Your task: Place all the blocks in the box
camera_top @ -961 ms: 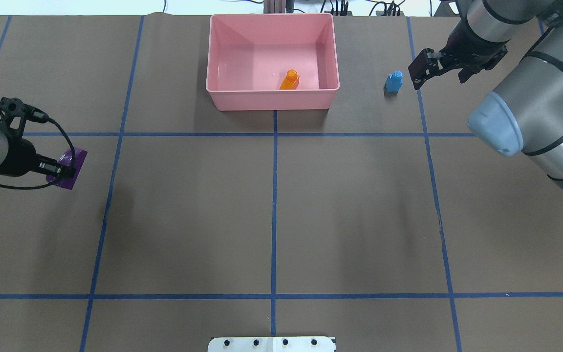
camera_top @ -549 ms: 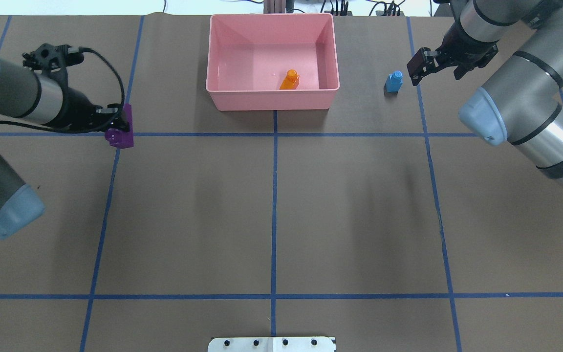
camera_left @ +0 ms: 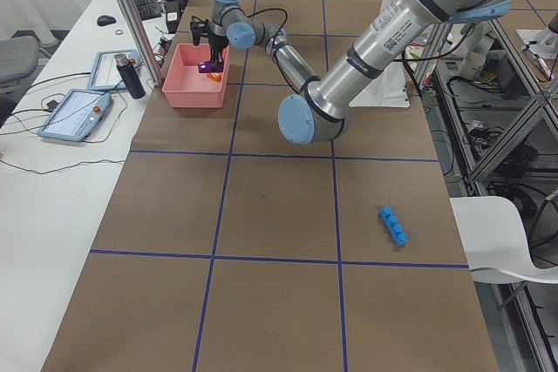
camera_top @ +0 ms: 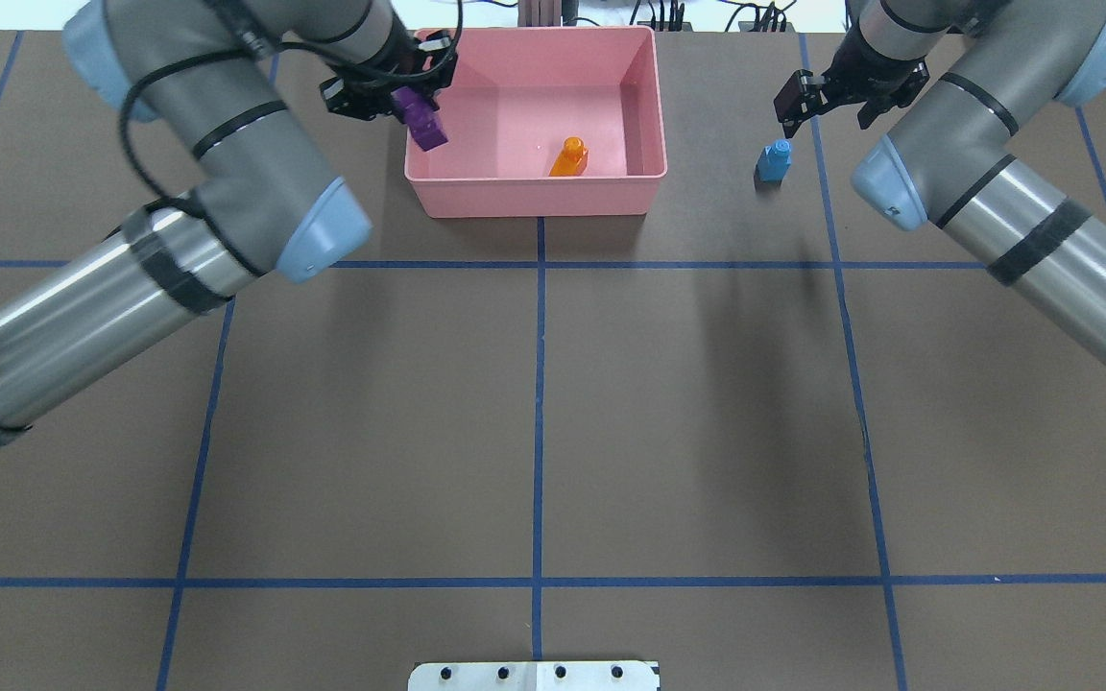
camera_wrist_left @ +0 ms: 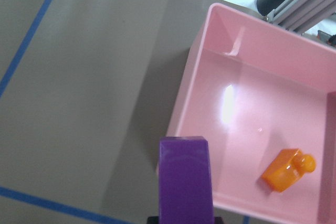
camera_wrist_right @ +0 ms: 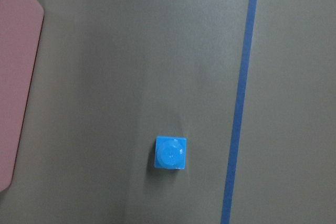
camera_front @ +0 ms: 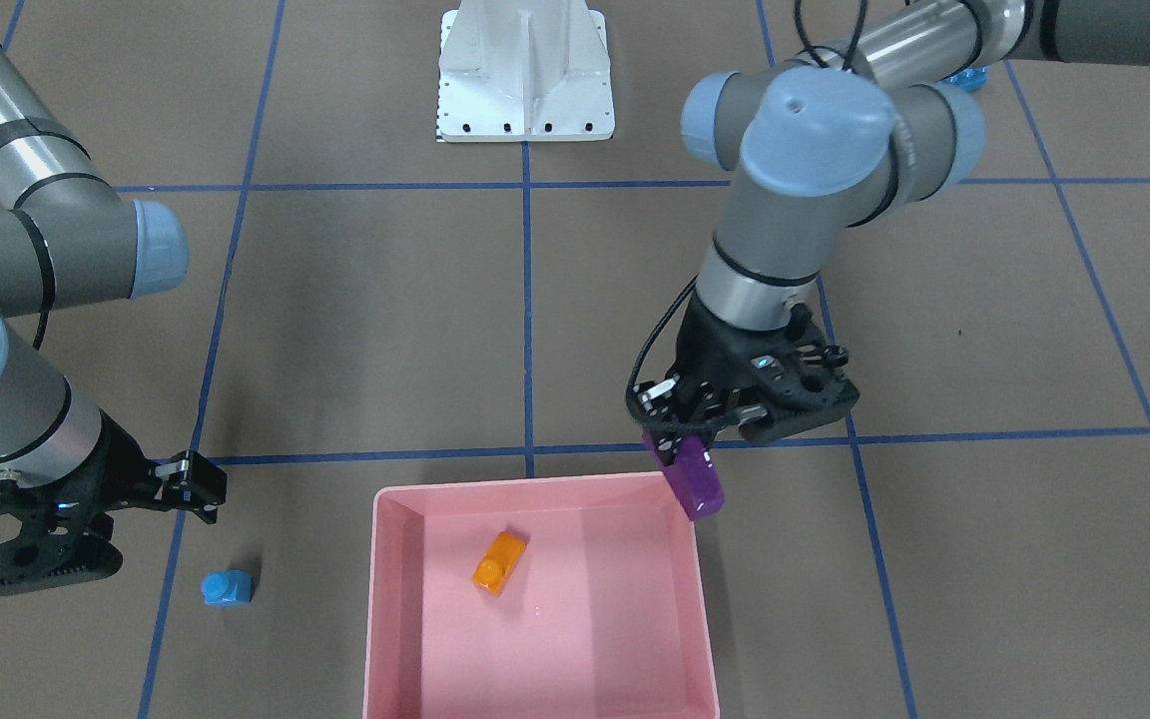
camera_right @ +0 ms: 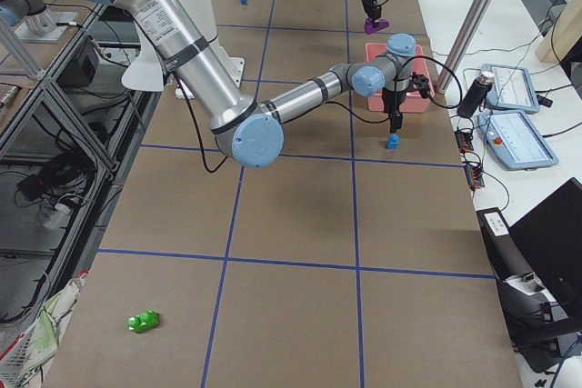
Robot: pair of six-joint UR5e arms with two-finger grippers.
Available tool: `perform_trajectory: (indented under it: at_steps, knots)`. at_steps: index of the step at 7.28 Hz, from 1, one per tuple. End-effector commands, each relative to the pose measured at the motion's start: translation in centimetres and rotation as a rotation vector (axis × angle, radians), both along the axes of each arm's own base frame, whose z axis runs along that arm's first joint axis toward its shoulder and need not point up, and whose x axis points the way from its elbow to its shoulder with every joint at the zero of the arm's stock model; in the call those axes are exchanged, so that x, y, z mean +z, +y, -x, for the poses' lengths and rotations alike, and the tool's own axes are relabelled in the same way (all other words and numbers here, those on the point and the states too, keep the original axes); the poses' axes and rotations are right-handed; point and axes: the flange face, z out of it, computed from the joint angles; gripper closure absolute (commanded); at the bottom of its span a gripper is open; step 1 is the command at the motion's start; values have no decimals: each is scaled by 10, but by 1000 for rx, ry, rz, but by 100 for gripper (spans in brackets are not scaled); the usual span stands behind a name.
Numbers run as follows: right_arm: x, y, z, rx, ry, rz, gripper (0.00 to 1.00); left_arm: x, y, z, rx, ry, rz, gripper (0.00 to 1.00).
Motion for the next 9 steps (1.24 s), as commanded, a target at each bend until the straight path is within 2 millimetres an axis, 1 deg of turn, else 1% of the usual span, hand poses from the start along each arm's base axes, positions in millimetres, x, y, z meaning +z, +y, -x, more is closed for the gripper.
perform_trajectory:
  at_steps: [1,2,3,4,5,6,7,8,9]
  knots:
    - [3,-24,10,6,6,10,0,-20,-59,-56,-80,-97,21,100]
    - [5,-28,14,5,11,21,0,-8,-55,-76,-24,-126,-36,42]
    - [9,-29,16,6,16,31,0,-17,-41,-85,17,-127,-76,0]
    - [16,-29,19,19,17,53,0,-25,-30,-80,26,-105,-100,0]
    - [27,-29,28,44,-5,58,0,-29,-23,-77,29,-90,-114,0]
    - [41,-28,49,77,-25,46,0,-33,-19,-75,29,-85,-118,0]
    - [56,-23,75,113,-24,20,1,-36,-16,-74,28,-82,-115,0]
    - [62,-19,89,127,-26,20,2,-34,-15,-75,27,-82,-111,0]
    - [67,-13,102,130,-9,-2,14,-34,-12,-78,30,-80,-111,0]
